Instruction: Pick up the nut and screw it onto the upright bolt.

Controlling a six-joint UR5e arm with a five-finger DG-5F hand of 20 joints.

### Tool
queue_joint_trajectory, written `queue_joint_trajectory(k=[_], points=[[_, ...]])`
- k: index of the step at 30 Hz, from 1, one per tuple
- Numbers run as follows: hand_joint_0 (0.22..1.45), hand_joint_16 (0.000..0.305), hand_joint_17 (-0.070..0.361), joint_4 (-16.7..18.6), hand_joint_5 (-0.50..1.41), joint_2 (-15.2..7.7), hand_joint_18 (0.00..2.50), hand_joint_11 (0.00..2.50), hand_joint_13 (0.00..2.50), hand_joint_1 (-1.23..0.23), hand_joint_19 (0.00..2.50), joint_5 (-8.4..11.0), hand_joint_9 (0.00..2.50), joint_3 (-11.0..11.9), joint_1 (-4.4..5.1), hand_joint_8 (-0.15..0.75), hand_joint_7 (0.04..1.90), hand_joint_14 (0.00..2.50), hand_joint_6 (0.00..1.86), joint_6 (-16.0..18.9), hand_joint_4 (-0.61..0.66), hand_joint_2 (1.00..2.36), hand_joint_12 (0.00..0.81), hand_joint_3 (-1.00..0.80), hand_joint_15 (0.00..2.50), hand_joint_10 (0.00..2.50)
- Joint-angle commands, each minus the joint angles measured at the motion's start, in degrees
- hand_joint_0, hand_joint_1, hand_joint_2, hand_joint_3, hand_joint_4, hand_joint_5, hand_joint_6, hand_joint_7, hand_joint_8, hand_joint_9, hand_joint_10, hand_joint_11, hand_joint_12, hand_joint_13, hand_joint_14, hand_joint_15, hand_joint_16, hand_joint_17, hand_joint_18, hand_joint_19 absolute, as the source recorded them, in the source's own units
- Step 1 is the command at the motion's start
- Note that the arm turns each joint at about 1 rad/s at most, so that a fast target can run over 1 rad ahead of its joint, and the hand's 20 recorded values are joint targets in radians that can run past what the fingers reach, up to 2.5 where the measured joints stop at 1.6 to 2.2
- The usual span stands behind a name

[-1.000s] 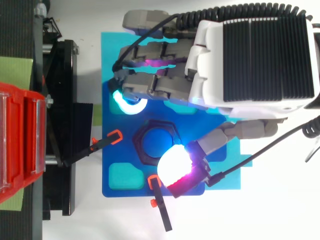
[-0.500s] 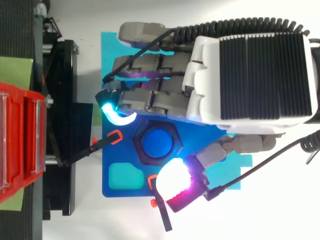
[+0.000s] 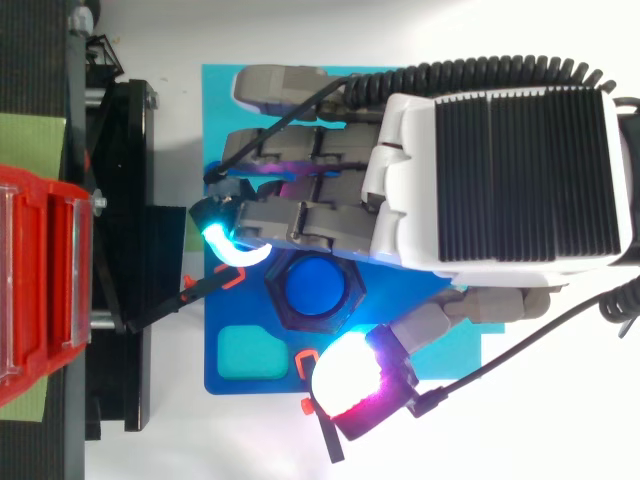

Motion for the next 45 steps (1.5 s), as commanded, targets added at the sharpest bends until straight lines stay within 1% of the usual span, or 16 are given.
queue_joint_trajectory(k=[1, 45], points=[[0.49, 0.033, 0.074, 0.0, -0.16, 0.0, 0.0, 0.0, 0.31, -0.32, 0.0, -0.02, 0.52, 0.0, 0.02, 0.248, 0.72, 0.0, 0.5, 0.0, 0.21, 1.0, 0.298, -0.5, 0.0, 0.0], [0.51, 0.029, 0.065, -0.7, -0.14, 0.0, 0.0, 0.0, 0.34, -0.34, 0.0, -0.19, 0.55, 0.0, 0.11, 0.257, 0.76, 0.0, 0.5, 0.0, 0.24, 1.0, 0.283, -0.5, 0.0, 0.0]])
